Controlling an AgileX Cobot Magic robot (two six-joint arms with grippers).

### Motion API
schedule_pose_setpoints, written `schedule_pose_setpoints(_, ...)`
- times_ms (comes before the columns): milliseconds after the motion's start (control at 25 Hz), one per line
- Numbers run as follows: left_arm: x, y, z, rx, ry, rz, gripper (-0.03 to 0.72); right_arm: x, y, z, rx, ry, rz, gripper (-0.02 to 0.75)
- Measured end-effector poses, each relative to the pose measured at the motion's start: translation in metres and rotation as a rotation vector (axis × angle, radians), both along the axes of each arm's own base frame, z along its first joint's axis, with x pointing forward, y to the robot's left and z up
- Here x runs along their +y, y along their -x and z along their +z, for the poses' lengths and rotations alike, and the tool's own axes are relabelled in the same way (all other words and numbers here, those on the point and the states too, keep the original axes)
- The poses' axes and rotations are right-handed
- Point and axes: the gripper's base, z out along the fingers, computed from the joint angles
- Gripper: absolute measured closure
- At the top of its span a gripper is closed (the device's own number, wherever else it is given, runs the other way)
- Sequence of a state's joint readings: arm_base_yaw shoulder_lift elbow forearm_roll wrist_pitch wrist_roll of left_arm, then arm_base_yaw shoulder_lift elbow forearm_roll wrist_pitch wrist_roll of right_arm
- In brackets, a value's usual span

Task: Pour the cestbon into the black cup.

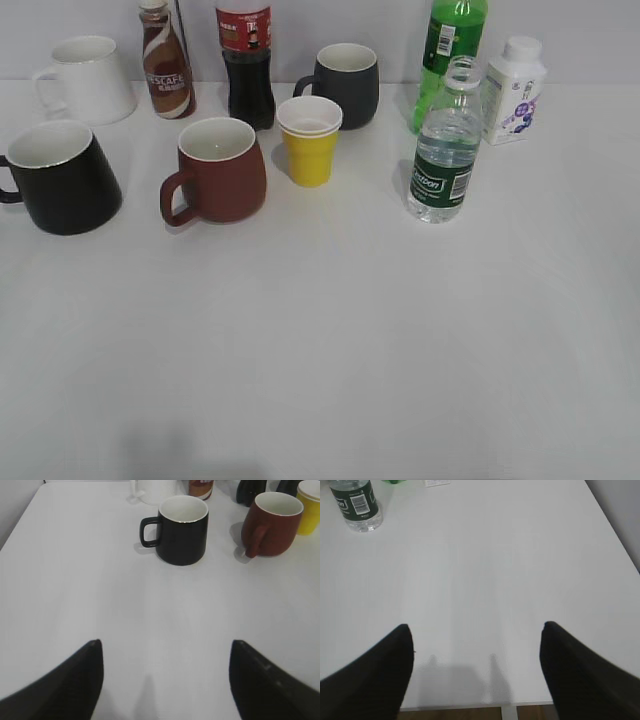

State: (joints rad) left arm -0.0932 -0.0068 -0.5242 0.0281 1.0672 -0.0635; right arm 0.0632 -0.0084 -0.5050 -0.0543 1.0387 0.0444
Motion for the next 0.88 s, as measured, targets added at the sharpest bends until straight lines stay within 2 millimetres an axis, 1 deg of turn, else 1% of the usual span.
schedule_pose_setpoints(880, 0.0000, 0.0000, 0.0000, 0.000, 0.000, 0.000, 0.097, 0.0000, 0.0000, 0.0000, 0.000, 0.000, 0.000, 0.146)
